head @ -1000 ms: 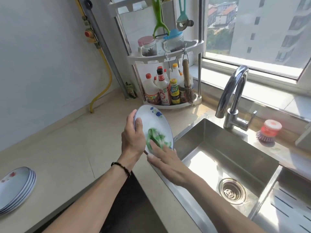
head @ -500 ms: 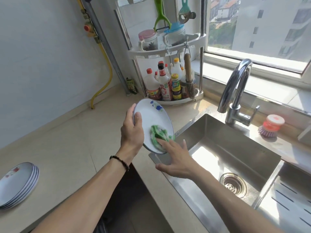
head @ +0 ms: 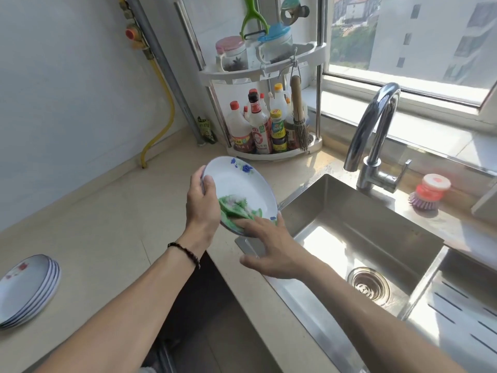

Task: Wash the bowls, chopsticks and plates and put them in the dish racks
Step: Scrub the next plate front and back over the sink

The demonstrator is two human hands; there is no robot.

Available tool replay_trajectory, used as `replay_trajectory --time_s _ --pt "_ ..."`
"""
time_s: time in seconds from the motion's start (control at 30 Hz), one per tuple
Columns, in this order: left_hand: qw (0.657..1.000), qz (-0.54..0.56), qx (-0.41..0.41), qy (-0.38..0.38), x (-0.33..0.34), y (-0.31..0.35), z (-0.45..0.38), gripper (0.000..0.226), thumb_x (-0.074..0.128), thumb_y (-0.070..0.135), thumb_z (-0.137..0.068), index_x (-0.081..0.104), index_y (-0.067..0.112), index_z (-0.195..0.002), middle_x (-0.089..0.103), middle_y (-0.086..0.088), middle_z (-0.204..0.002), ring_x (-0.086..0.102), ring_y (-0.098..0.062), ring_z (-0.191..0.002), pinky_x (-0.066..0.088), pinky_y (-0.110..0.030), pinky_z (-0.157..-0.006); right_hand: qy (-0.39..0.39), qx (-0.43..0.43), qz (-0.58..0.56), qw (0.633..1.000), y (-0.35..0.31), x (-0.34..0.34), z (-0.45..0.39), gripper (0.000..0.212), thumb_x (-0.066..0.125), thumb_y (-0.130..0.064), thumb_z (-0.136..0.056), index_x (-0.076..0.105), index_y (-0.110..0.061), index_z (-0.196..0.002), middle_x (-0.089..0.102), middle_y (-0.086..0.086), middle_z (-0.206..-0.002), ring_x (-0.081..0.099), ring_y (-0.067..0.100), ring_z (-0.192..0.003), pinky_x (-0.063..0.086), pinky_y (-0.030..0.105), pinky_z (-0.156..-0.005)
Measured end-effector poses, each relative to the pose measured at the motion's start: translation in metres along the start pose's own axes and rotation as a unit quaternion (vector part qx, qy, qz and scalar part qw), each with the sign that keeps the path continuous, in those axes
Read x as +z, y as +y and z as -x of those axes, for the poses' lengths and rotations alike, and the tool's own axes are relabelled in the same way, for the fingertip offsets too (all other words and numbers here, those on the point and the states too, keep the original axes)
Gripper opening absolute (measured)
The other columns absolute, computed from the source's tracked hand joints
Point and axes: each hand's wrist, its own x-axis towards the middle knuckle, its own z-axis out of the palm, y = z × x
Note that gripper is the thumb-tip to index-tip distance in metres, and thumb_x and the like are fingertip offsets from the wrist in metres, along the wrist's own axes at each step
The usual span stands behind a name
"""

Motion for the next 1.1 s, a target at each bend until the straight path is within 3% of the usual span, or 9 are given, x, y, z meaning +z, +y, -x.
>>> replay_trajectory --time_s 0.13,0.23,0.37,0.5,0.57,0.67,0.83,1.0,1.1 --pt "1.000 -0.015 0.001 0.008 0.002 0.004 0.003 0.039 0.034 0.031 -0.109 0.043 0.024 -0.146 0.053 -0.002 -0.140 0.054 -0.019 -0.123 0.049 -0.039 -0.103 -0.022 0.036 0.046 0.998 0.006 -0.004 -0.004 0.085 0.063 -0.044 -0.089 0.015 -0.034 -0.159 0.023 0.008 -0.163 0.010 0.021 -0.153 -0.015 0.050 -0.121" --pt "1.000 -0.003 -0.005 -0.001 -0.001 0.007 0.001 0.039 0.034 0.028 -0.109 0.044 0.022 -0.146 0.053 -0.003 -0.140 0.052 -0.019 -0.126 0.047 -0.042 -0.107 -0.033 -0.016 0.004 0.999 -0.004 0.000 0.003 0.081 0.067 -0.037 -0.090 0.022 -0.033 -0.157 0.031 0.004 -0.159 0.015 0.017 -0.151 -0.015 0.045 -0.121" --pt "1.000 -0.014 -0.009 -0.020 -0.005 0.007 0.006 0.039 0.035 0.030 -0.109 0.043 0.025 -0.147 0.054 0.000 -0.136 0.055 -0.019 -0.121 0.050 -0.047 -0.103 -0.013 0.031 0.076 0.997 0.014 -0.006 -0.001 0.090 0.067 -0.037 -0.088 0.012 -0.033 -0.159 0.023 0.007 -0.163 0.009 0.022 -0.153 -0.013 0.044 -0.121" --pt "1.000 0.017 -0.023 0.009 -0.005 0.005 0.004 0.039 0.035 0.027 -0.109 0.045 0.022 -0.146 0.053 -0.001 -0.139 0.052 -0.017 -0.127 0.045 -0.043 -0.109 -0.017 -0.048 0.011 0.999 -0.011 0.003 0.003 0.083 0.070 -0.035 -0.088 0.026 -0.028 -0.157 0.037 0.006 -0.153 0.025 0.021 -0.144 0.011 0.030 -0.119" --pt "0.999 0.011 -0.028 -0.021 -0.007 0.005 0.005 0.038 0.035 0.029 -0.109 0.044 0.025 -0.146 0.054 0.000 -0.136 0.055 -0.021 -0.124 0.050 -0.047 -0.105 -0.010 -0.021 0.023 0.999 0.002 -0.004 -0.001 0.080 0.070 -0.031 -0.088 0.028 -0.028 -0.157 0.039 0.006 -0.149 0.032 0.025 -0.139 0.026 0.028 -0.110" --pt "1.000 0.005 -0.018 -0.006 -0.004 0.006 0.009 0.038 0.036 0.032 -0.108 0.046 0.027 -0.145 0.057 0.000 -0.135 0.058 -0.022 -0.121 0.052 -0.049 -0.101 -0.014 0.023 0.055 0.998 0.001 -0.006 -0.006 0.091 0.069 -0.037 -0.087 0.015 -0.027 -0.160 0.033 0.009 -0.149 0.031 0.029 -0.139 0.028 0.032 -0.111" --pt "0.999 0.033 -0.041 -0.014 -0.010 0.000 0.006 0.038 0.036 0.030 -0.109 0.047 0.024 -0.145 0.056 -0.003 -0.138 0.058 -0.020 -0.122 0.051 -0.047 -0.104 -0.033 -0.029 0.036 0.998 -0.001 -0.002 -0.003 0.082 0.070 -0.035 -0.088 0.026 -0.030 -0.157 0.028 0.003 -0.158 0.026 0.021 -0.143 0.027 0.028 -0.111" --pt "0.999 0.035 -0.021 -0.001 -0.011 0.000 0.012 0.039 0.037 0.028 -0.109 0.047 0.021 -0.146 0.055 -0.003 -0.140 0.054 -0.019 -0.127 0.047 -0.043 -0.108 -0.009 -0.043 0.042 0.998 -0.001 0.003 0.004 0.077 0.070 -0.034 -0.088 0.033 -0.026 -0.155 0.043 0.005 -0.144 0.035 0.022 -0.133 0.028 0.028 -0.106" --pt "0.996 0.053 -0.056 -0.053 -0.019 0.002 0.008 0.036 0.036 0.028 -0.109 0.050 0.022 -0.142 0.061 -0.003 -0.131 0.062 -0.019 -0.114 0.059 -0.036 -0.086 0.036 -0.072 0.109 0.991 0.016 0.005 0.011 0.057 0.068 -0.033 -0.089 0.052 -0.025 -0.143 0.054 0.008 -0.144 0.050 0.029 -0.129 0.038 0.041 -0.105"
